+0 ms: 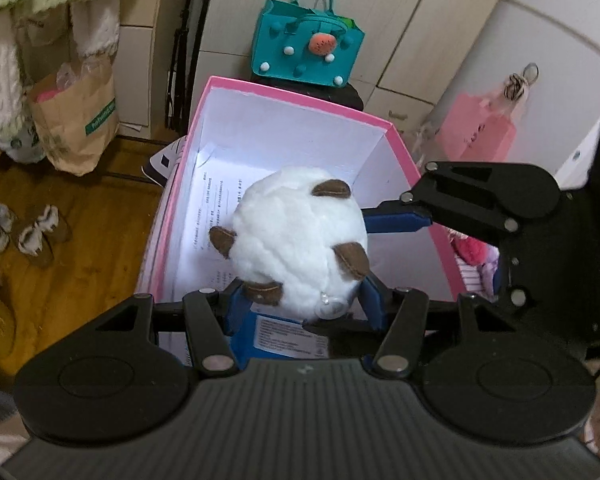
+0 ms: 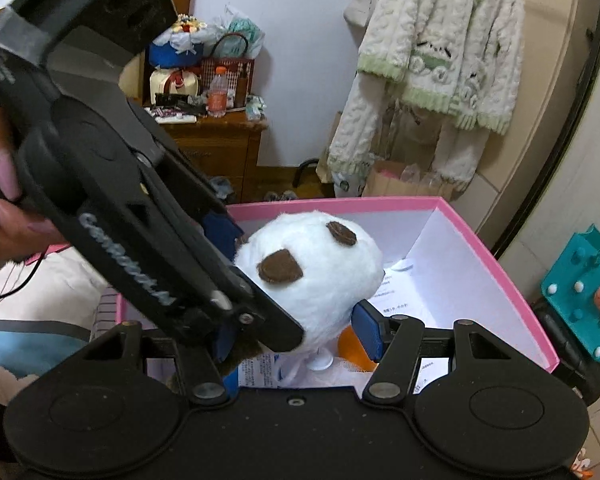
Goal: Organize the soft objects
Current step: 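Open the left tool to release the white plush toy inside the box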
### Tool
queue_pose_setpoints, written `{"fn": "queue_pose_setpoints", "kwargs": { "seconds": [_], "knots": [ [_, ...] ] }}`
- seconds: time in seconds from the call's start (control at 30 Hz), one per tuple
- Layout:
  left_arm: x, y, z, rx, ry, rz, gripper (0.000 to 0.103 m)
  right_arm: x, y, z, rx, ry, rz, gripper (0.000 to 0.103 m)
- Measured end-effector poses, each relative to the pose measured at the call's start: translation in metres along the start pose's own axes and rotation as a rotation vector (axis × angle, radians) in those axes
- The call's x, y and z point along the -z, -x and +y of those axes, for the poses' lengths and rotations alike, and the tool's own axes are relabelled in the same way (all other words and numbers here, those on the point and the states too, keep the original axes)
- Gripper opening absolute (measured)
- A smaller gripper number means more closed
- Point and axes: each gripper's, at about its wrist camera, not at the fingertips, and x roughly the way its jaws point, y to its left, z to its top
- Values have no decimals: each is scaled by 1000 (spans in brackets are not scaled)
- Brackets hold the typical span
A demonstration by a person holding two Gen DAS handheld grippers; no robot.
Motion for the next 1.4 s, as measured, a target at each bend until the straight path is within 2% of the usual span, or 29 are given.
{"fn": "queue_pose_setpoints", "kwargs": {
  "seconds": [0.17, 0.23, 0.43, 0.57, 0.67, 0.83, 1.0, 1.17, 1.4],
  "knots": [
    [-3, 0, 3, -26, -52, 3, 56, 0, -11, -13, -60, -22, 12, 64],
    [-1, 0, 4, -45, -74, -5, 56, 0, -19, -13, -75, -8, 36, 58],
    [-5, -6, -3, -132, -166, 4, 55, -5, -29, -13, -70, 3, 86, 55],
    [-4, 3, 1, -134, -156, -40, 57, -2, -27, -11, -52, -2, 108, 55],
    [-1, 12, 0, -158, -164, -84, 57, 2, -23, -11, -27, -61, 113, 55],
    [-1, 28, 2, -145, -153, -115, 57, 10, 1, -15, 11, -225, 80, 55],
    [0, 30, 12, -90, -59, -61, 56, 25, 31, -14, 18, -349, 52, 55],
    [8, 40, 0, -126, -107, -82, 57, 32, 60, -11, 22, -406, 30, 55],
    [12, 59, -26, -98, -158, -73, 57, 36, 95, 4, 33, -437, 30, 55]
  ]
}}
